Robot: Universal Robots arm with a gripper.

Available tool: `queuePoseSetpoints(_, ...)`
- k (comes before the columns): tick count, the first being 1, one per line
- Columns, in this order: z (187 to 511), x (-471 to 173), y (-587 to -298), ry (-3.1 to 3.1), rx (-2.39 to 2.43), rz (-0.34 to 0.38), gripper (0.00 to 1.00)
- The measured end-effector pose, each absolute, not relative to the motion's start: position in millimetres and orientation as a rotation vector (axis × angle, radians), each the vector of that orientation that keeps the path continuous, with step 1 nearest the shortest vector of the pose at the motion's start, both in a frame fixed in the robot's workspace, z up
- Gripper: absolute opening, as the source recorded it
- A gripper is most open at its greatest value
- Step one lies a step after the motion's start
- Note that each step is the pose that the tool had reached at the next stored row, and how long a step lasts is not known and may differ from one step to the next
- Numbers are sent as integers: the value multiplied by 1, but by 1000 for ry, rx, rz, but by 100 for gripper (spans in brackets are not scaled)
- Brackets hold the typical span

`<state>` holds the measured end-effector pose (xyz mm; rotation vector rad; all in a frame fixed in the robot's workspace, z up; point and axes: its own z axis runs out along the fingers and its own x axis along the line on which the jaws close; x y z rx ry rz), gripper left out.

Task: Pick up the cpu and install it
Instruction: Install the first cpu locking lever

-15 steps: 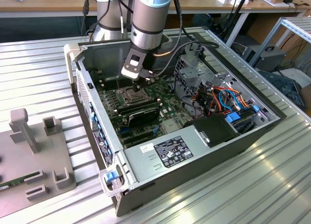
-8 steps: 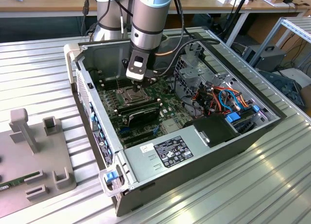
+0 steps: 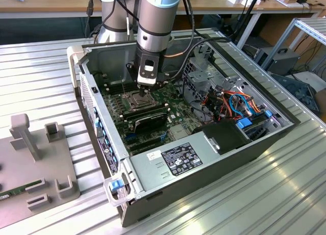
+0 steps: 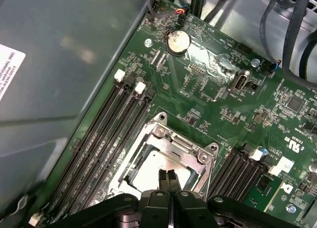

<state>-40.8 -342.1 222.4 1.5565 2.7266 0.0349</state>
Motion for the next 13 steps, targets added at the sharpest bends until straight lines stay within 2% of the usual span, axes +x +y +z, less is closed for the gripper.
queuePoseSetpoints(5,222,-41,-342,2735,1542,35,11)
queuePoseSetpoints(13,222,-41,-342,2895,1222,35,11)
